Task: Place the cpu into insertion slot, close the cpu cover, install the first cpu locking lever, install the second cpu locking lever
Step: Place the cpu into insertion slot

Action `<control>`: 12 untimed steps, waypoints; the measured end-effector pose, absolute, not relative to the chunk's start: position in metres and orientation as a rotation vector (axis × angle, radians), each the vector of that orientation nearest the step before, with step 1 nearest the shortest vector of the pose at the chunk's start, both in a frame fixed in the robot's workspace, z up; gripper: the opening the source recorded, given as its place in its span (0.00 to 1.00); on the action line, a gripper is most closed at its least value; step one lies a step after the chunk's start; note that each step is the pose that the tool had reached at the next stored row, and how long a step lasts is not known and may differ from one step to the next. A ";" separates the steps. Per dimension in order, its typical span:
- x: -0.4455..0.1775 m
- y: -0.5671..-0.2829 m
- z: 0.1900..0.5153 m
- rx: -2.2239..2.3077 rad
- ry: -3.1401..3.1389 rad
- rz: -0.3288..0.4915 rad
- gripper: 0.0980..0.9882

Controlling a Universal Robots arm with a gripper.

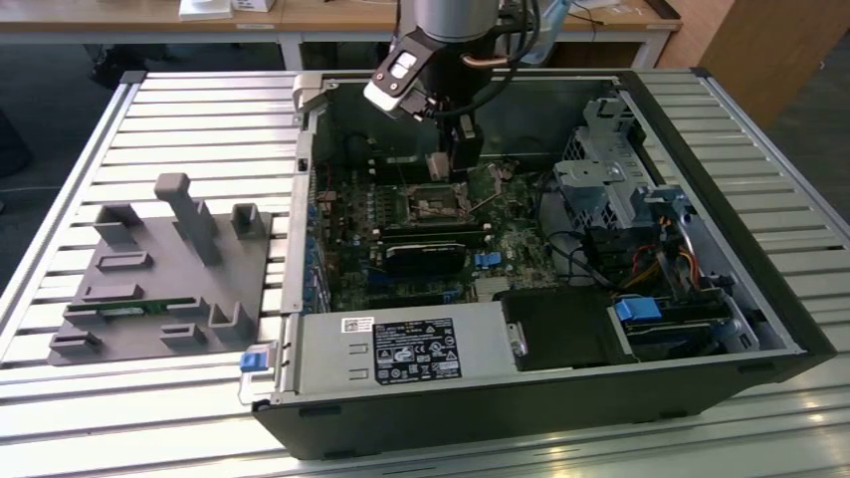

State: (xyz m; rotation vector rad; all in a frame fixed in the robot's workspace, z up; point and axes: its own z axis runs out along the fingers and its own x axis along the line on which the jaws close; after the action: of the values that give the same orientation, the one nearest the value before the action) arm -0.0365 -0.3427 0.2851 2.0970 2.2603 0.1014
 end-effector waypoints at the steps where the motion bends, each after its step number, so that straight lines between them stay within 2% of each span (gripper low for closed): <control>1: -0.037 -0.343 0.285 2.097 2.260 0.101 0.50; 12: -0.037 -0.343 0.278 2.097 2.260 0.101 0.50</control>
State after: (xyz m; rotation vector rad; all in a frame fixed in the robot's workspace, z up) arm -0.0365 -0.3427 0.2780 2.0969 2.2603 0.1011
